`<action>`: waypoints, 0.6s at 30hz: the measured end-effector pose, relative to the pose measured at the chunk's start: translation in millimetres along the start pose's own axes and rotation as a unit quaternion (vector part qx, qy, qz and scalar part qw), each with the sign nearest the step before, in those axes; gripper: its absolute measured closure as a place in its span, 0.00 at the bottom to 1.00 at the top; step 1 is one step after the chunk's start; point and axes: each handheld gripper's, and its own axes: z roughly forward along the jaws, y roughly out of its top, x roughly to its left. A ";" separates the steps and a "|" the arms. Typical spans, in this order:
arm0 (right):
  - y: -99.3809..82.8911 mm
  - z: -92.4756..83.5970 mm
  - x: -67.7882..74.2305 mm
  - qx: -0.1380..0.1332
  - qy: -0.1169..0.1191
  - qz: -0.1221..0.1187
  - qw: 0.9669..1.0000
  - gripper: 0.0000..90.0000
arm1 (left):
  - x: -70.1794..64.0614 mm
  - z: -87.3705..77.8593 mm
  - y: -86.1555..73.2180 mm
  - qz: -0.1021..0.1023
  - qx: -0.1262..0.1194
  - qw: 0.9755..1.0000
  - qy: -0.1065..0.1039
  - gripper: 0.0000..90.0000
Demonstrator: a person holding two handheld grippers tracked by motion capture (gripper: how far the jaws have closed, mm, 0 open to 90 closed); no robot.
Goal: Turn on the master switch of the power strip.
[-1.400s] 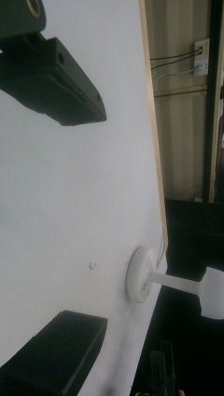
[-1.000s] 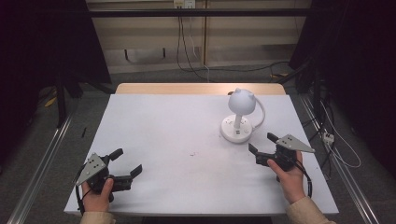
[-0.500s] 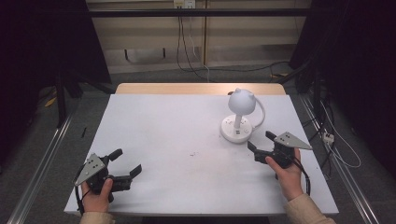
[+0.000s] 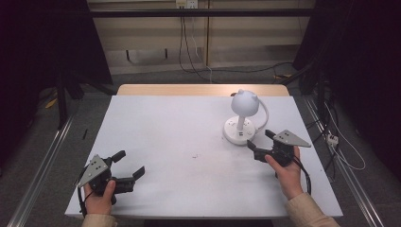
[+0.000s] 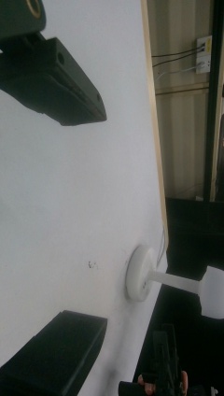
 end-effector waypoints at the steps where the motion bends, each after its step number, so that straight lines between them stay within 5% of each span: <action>1: 0.3 0.1 -0.1 0.001 0.000 -0.002 1.000 0.17 | -0.2 1.0 -0.1 -0.001 0.000 1.000 -0.001 0.03; 18: 5.1 6.0 -5.2 0.001 0.000 -0.001 1.000 0.19 | -1.0 5.4 0.1 0.003 0.006 1.000 -0.007 0.03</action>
